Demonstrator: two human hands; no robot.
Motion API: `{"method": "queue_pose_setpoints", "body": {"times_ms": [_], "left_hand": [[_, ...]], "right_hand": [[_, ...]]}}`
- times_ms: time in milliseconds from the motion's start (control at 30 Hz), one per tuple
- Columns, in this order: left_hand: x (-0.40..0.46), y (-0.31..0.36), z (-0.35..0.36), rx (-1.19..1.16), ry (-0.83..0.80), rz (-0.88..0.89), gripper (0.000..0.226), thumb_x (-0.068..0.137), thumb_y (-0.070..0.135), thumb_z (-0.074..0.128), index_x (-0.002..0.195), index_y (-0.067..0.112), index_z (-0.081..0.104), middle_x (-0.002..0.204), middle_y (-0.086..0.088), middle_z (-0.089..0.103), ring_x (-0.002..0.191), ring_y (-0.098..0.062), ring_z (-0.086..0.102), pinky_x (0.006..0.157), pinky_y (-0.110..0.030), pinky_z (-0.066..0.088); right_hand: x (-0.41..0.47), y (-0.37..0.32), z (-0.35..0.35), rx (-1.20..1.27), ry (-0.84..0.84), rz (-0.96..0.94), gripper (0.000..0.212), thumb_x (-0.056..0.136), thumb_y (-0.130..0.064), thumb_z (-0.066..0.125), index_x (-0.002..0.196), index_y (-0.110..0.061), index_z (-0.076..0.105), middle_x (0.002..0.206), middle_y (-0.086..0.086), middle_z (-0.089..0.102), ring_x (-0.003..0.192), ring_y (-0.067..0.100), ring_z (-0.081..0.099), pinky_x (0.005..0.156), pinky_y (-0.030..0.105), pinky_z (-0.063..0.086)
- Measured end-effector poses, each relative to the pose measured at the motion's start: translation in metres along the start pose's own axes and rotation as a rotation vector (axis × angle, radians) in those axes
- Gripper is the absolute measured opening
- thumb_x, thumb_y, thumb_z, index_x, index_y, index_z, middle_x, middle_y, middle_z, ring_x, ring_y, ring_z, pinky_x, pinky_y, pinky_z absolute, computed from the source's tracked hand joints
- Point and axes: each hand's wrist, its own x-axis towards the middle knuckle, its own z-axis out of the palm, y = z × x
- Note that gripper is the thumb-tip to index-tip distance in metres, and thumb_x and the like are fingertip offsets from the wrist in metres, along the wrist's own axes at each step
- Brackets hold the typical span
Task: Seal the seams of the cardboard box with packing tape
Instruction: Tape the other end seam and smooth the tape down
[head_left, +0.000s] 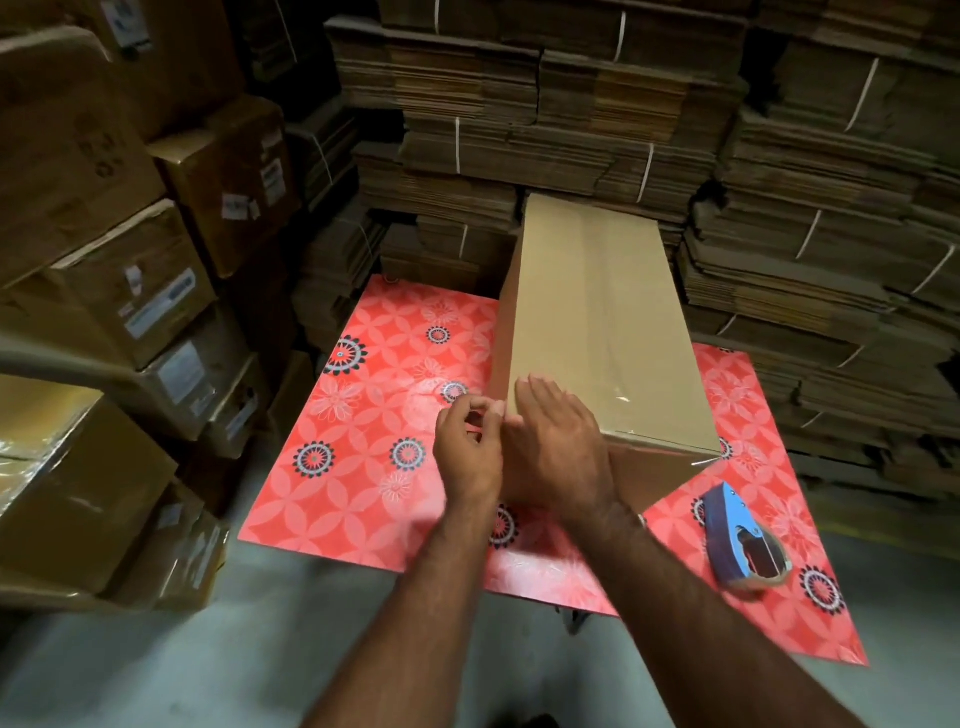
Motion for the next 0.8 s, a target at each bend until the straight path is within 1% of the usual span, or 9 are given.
{"method": "queue_pose_setpoints", "body": {"times_ms": [67,133,233,333,433,500,567,700,800], "left_hand": [[0.001,0.002,0.004,-0.064,0.014,-0.108,0.014,0.089,0.024,0.073,0.100,0.026,0.065,0.086,0.003,0.067,0.075,-0.012,0.063,0.066,-0.026,0.052],[-0.001,0.007,0.002,-0.062,0.066,-0.101,0.014,0.092,0.018,0.069,0.103,0.027,0.066,0.087,0.006,0.069,0.078,-0.012,0.067,0.074,-0.030,0.056],[-0.013,0.020,-0.004,-0.146,0.090,-0.095,0.022,0.096,0.008,0.054,0.102,0.018,0.073,0.092,0.007,0.075,0.089,-0.006,0.070,0.085,-0.028,0.056],[-0.026,0.025,-0.007,-0.357,-0.013,-0.221,0.031,0.100,0.017,0.048,0.120,0.013,0.071,0.108,0.002,0.076,0.105,-0.011,0.070,0.095,-0.028,0.054],[-0.036,0.026,-0.005,-0.387,-0.154,-0.261,0.044,0.104,0.037,0.042,0.136,0.012,0.060,0.130,0.008,0.066,0.122,-0.001,0.059,0.108,-0.024,0.043],[-0.031,0.026,-0.001,-0.367,-0.236,-0.290,0.054,0.104,0.047,0.038,0.142,0.012,0.052,0.139,0.011,0.057,0.123,0.004,0.054,0.103,-0.013,0.042],[-0.016,0.031,0.003,-0.343,-0.275,-0.374,0.056,0.106,0.048,0.034,0.145,0.009,0.048,0.139,0.009,0.055,0.113,0.004,0.055,0.083,-0.001,0.042],[-0.017,0.039,-0.004,-0.394,-0.284,-0.312,0.061,0.106,0.048,0.026,0.150,0.008,0.040,0.153,0.003,0.042,0.137,-0.004,0.043,0.103,-0.009,0.036],[-0.037,0.041,-0.001,-0.377,-0.286,-0.257,0.065,0.104,0.056,0.025,0.148,0.012,0.045,0.144,0.011,0.049,0.122,0.007,0.049,0.093,-0.002,0.037]], "right_hand": [[-0.002,0.002,0.004,-0.006,0.065,-0.008,0.049,0.093,-0.032,0.054,0.132,-0.003,0.062,0.136,0.016,0.061,0.126,0.029,0.059,0.105,0.040,0.042],[-0.003,0.002,0.007,-0.003,0.085,-0.029,0.049,0.096,-0.033,0.049,0.133,-0.003,0.061,0.138,0.017,0.060,0.128,0.030,0.057,0.106,0.041,0.043],[-0.003,0.003,0.008,0.018,0.089,-0.051,0.048,0.096,-0.029,0.060,0.135,0.000,0.058,0.139,0.019,0.058,0.130,0.031,0.055,0.107,0.044,0.044],[-0.003,0.004,0.005,0.027,0.108,-0.053,0.048,0.095,-0.028,0.057,0.132,0.001,0.060,0.137,0.020,0.060,0.126,0.032,0.059,0.104,0.045,0.048],[-0.003,0.002,0.006,0.049,0.116,-0.060,0.048,0.095,-0.026,0.049,0.130,0.004,0.062,0.135,0.022,0.061,0.124,0.034,0.060,0.101,0.046,0.051],[-0.003,0.003,0.007,0.068,0.102,-0.059,0.047,0.092,-0.022,0.057,0.131,0.004,0.061,0.135,0.022,0.060,0.125,0.035,0.060,0.101,0.047,0.051],[-0.004,0.003,0.004,0.085,0.050,-0.053,0.054,0.086,-0.017,0.069,0.135,0.003,0.057,0.139,0.022,0.058,0.129,0.035,0.056,0.102,0.049,0.049],[-0.004,0.008,-0.004,0.119,-0.048,-0.083,0.060,0.088,-0.022,0.058,0.140,0.005,0.050,0.145,0.023,0.051,0.135,0.036,0.050,0.108,0.049,0.044],[-0.005,0.011,-0.007,0.143,-0.099,-0.110,0.074,0.077,-0.006,0.072,0.144,0.005,0.045,0.149,0.023,0.046,0.139,0.035,0.045,0.114,0.046,0.037]]}}
